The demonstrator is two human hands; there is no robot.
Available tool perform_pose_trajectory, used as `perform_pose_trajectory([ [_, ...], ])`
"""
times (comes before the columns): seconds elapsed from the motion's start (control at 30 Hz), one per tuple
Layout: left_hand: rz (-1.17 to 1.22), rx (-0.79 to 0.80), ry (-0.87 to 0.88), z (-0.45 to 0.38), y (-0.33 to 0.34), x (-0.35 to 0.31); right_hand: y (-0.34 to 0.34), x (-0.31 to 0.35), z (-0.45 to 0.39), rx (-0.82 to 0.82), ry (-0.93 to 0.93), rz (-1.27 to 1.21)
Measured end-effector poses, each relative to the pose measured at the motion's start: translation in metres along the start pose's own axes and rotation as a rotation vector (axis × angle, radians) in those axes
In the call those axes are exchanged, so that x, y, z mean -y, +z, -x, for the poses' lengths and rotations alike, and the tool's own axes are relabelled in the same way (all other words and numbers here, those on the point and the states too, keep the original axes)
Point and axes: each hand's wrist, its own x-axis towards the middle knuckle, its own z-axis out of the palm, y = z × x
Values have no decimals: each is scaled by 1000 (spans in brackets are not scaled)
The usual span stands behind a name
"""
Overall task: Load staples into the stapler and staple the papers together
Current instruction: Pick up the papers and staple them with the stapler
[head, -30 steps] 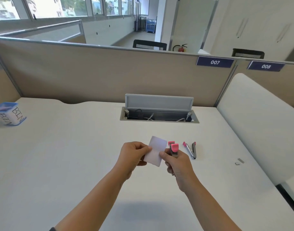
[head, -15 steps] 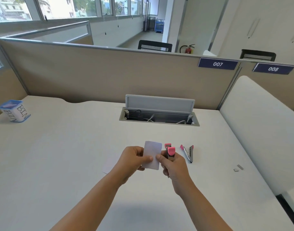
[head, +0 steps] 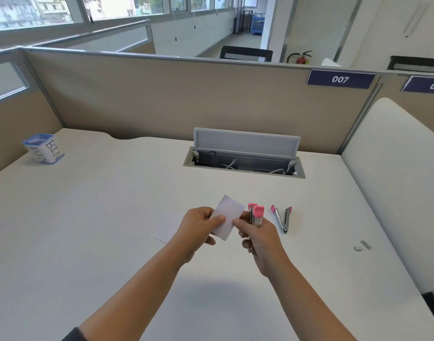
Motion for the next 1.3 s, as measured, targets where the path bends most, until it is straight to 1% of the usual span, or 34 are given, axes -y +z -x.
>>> perform_pose_trajectory([
  [0.1, 1, -49, -39, 3, 2, 4, 1, 0, -2, -29, 28, 36],
  [0.13, -59, -109, -25, 3, 3, 6, 2, 0, -3, -49, 27, 45],
  [0.2, -275, -239, 47, 3, 7, 11, 2, 0, -6, -99, 16, 48],
  [0.23, -360, -274, 93, 4, 8, 14, 2, -1, -7, -119, 16, 50],
  [0.27, -402, -277, 134, 5, 11, 16, 2, -2, -8, -135, 17, 54],
  [0.33, -426, -231, 162, 6, 16, 23, 4, -5, -9, -157, 27, 68],
  [0.6, -414, -122, 82, -1, -9, 29, 32, -22, -12, -202, 66, 75],
  [0.7, -484, -94, 131, -4, -24, 28, 50, -26, -15, -200, 73, 79],
  [0.9, -637, -112, 138, -16, -47, 33, 78, -27, -20, -232, 70, 86],
  [1.0, -685, -103, 226, -15, -51, 27, 84, -26, -22, -239, 54, 71],
  [1.07, -663, -77, 283, -16, -55, 25, 89, -25, -23, -233, 52, 50],
  [1.1, -579, -57, 255, -18, -58, 25, 90, -25, -23, -224, 56, 43],
  [1.2, -249, 37, 62, -25, -69, 26, 92, -27, -23, -188, 72, 34],
  [1.23, -199, 66, 29, -27, -72, 27, 93, -28, -23, -179, 75, 25],
  [1.3, -147, 90, 22, -30, -75, 27, 93, -28, -23, -173, 76, -4],
])
